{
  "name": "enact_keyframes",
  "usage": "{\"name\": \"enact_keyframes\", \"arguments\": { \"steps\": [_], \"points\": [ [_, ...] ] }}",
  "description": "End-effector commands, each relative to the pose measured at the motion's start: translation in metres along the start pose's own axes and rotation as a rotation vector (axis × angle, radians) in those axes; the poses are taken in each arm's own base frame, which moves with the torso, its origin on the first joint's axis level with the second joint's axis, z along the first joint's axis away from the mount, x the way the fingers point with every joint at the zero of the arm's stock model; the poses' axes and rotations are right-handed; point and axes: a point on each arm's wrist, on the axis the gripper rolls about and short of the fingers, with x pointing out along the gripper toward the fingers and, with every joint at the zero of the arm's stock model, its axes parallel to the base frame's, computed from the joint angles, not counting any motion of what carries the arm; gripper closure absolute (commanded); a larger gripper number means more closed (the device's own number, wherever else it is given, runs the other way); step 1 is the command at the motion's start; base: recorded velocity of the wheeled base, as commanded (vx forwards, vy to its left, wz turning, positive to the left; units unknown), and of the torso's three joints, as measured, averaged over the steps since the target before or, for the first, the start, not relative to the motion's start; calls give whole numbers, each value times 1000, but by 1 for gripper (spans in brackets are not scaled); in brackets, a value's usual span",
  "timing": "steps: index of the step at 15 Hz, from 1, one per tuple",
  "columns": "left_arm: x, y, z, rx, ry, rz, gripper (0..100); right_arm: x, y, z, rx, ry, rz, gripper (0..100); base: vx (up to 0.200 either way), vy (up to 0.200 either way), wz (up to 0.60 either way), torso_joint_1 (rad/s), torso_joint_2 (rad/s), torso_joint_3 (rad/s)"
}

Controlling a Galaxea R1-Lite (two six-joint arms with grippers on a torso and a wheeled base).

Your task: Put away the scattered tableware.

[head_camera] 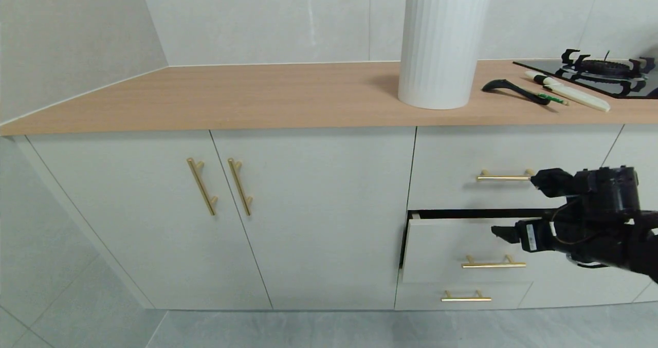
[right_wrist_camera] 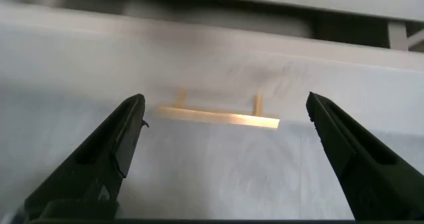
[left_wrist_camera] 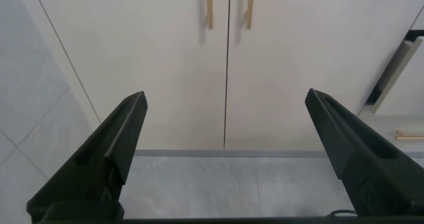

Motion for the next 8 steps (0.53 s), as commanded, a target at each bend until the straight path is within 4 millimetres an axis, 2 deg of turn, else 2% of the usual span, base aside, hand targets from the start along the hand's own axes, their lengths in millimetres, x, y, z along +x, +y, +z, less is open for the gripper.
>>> {"name": "enact_keyframes", "arguments": {
  "steps": [1,4,6,8],
  "points": [
    [0,0,0,-1,1,0,0,-30,-1,49,1,-80,56,0,0,0,0,0,0,0],
    [0,0,0,-1,1,0,0,8,0,42,6,-13,51,0,0,0,0,0,0,0],
    [0,0,0,-1,1,0,0,38,-8,37,24,35,25,0,0,0,0,0,0,0],
    [0,0,0,-1,1,0,0,59,-11,37,91,13,14,0,0,0,0,0,0,0]
  ]
}}
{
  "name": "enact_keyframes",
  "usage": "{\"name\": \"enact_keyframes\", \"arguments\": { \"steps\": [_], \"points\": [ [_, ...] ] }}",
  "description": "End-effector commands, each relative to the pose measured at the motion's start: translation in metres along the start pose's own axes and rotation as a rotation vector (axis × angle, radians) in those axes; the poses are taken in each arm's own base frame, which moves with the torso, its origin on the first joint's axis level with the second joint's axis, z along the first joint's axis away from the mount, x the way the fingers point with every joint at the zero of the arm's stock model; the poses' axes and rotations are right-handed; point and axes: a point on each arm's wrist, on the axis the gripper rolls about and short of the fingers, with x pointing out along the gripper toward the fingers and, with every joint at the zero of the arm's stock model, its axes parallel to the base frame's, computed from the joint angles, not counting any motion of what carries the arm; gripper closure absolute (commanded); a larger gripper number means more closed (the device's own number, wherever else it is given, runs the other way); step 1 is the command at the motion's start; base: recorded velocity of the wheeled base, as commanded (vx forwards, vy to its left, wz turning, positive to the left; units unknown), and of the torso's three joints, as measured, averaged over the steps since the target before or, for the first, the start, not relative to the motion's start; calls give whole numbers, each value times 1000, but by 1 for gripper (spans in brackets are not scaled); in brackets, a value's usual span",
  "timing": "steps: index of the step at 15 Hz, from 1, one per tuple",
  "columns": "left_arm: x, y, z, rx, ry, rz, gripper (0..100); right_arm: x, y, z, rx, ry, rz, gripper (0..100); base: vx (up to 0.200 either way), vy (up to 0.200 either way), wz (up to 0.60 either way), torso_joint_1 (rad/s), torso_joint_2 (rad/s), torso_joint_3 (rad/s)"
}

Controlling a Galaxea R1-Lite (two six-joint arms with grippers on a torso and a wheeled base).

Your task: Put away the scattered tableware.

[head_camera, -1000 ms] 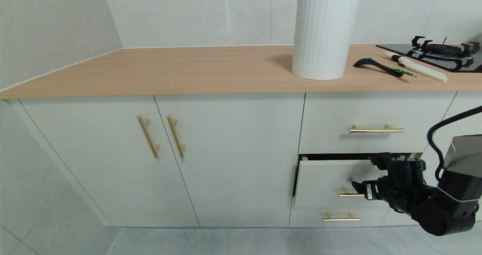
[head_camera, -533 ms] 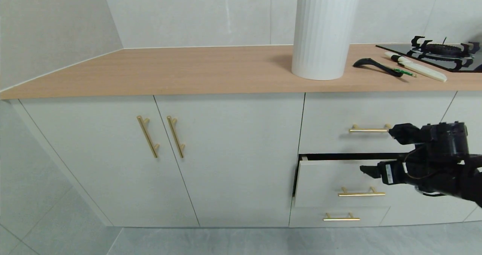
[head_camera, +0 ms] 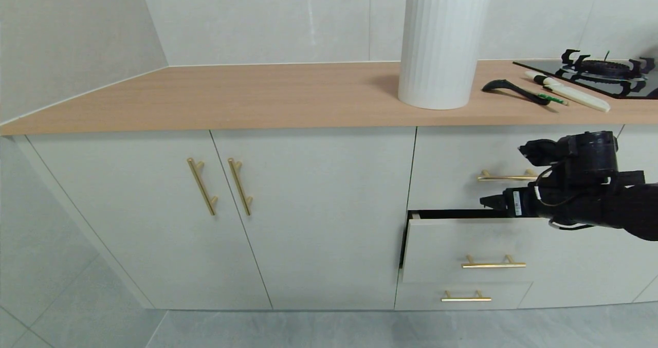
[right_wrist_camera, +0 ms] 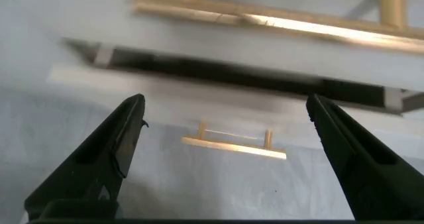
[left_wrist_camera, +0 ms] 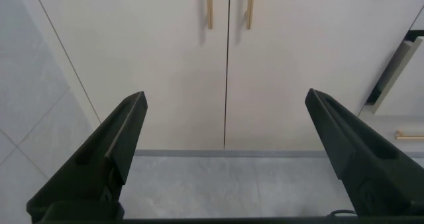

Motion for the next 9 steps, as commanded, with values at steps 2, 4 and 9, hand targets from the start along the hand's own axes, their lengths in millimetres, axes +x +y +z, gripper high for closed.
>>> {"name": "enact_keyframes", "arguments": {
  "steps": [2,4,9],
  "points": [
    [0,0,0,-1,1,0,0,46,-6,-17,42,48,-15,0,0,0,0,0,0,0],
    [0,0,0,-1,1,0,0,57,-5,-22,42,52,-20,0,0,0,0,0,0,0],
    [0,0,0,-1,1,0,0,69,-6,-30,40,71,-53,0,0,0,0,0,0,0]
  ]
}}
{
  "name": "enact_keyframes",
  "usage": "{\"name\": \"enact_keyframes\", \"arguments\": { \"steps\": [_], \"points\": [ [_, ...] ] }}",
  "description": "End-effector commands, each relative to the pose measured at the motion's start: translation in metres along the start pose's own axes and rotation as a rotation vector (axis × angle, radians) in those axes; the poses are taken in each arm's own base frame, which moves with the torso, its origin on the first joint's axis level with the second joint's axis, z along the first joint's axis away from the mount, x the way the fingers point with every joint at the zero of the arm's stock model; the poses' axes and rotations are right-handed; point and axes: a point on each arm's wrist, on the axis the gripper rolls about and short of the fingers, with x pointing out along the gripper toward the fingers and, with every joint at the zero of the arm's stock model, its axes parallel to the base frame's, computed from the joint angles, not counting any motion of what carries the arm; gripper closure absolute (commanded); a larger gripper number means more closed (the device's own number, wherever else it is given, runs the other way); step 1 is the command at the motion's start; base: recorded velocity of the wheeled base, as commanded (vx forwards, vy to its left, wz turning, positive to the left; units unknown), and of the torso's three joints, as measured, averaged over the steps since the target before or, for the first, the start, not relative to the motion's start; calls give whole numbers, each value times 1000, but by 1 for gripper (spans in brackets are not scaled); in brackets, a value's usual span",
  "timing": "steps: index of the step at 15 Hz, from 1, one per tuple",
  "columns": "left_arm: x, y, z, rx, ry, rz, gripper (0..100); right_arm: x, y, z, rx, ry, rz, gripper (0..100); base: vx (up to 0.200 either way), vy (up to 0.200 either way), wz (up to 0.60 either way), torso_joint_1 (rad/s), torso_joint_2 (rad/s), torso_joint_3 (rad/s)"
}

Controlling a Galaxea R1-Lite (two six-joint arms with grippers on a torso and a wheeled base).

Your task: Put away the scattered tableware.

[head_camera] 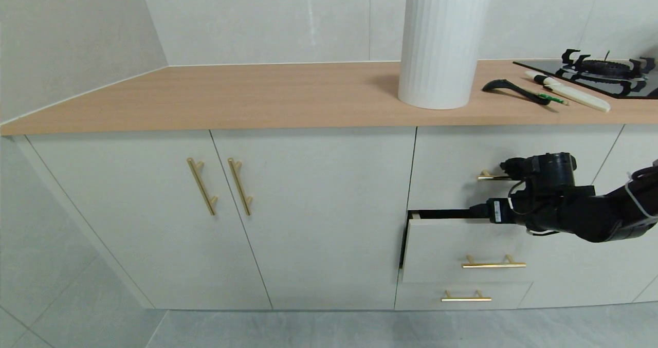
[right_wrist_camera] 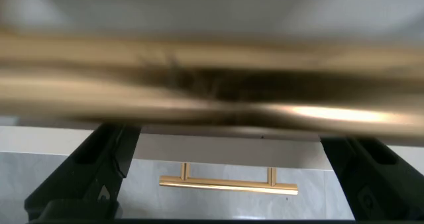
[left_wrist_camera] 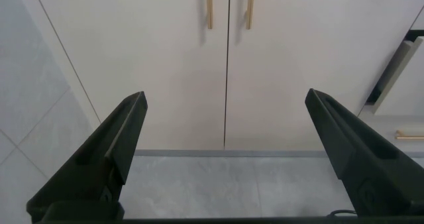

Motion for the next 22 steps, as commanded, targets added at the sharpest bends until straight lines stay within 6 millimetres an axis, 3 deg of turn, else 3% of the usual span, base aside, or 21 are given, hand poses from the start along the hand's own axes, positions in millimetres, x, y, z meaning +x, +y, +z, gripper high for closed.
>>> {"name": "enact_keyframes", "arguments": {
  "steps": [1,6,22],
  "points": [
    [0,0,0,-1,1,0,0,7,2,-7,-5,25,2,0,0,0,0,0,0,0],
    [0,0,0,-1,1,0,0,1,3,-6,-13,32,-8,0,0,0,0,0,0,0],
    [0,0,0,-1,1,0,0,-68,1,-5,-87,369,-8,0,0,0,0,0,0,0]
  ]
}}
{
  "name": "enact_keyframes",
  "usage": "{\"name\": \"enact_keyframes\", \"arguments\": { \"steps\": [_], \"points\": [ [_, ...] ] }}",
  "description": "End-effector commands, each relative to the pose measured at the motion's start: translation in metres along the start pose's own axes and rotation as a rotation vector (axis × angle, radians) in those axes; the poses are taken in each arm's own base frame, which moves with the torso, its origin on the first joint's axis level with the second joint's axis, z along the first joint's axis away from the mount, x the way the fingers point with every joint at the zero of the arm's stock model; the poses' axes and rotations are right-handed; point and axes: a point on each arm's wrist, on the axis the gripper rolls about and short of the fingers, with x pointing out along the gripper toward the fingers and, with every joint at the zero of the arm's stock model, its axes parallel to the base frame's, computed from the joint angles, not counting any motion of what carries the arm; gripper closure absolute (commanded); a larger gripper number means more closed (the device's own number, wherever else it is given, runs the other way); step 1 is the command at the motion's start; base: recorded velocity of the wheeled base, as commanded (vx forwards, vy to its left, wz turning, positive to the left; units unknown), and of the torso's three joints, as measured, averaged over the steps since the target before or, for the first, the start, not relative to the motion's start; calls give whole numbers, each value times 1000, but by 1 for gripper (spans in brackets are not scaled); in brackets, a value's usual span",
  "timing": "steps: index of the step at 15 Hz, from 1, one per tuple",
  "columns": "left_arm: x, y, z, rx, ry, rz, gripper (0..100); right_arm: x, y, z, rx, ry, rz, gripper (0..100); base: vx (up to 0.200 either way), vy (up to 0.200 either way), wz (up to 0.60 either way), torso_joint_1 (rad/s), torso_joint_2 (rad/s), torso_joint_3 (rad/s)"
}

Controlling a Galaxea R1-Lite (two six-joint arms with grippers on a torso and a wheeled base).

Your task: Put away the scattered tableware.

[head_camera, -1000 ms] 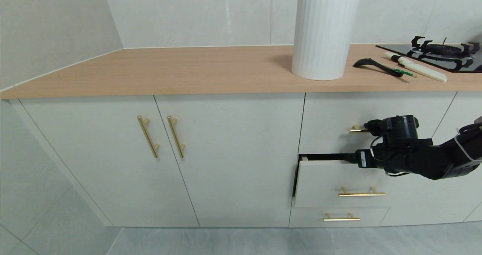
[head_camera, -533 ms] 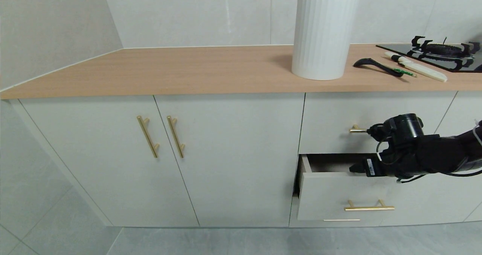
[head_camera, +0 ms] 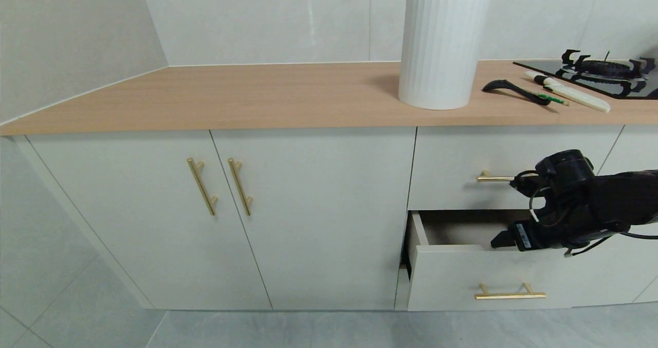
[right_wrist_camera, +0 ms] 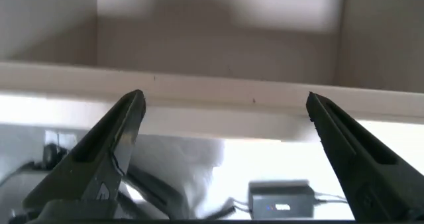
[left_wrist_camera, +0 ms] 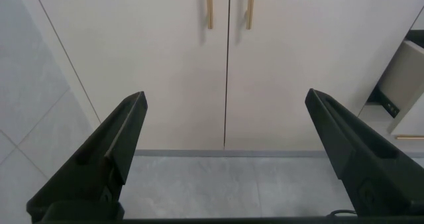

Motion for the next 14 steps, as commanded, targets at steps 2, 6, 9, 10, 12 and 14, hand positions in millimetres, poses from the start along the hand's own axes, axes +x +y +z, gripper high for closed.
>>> {"name": "enact_keyframes", "arguments": {
  "steps": [2,6,9,10,12,14],
  "points": [
    [0,0,0,0,1,0,0,-11,2,-7,-43,53,5,0,0,0,0,0,0,0],
    [0,0,0,0,1,0,0,-24,4,-18,-96,96,18,0,0,0,0,0,0,0],
    [0,0,0,0,1,0,0,-51,10,-13,-105,7,30,0,0,0,0,0,0,0],
    [0,0,0,0,1,0,0,-52,10,-11,-96,-8,30,0,0,0,0,0,0,0],
    [0,0,0,0,1,0,0,-44,11,-4,-48,-63,31,0,0,0,0,0,0,0],
    [0,0,0,0,1,0,0,-13,13,0,-14,-67,30,0,0,0,0,0,0,0]
  ]
}}
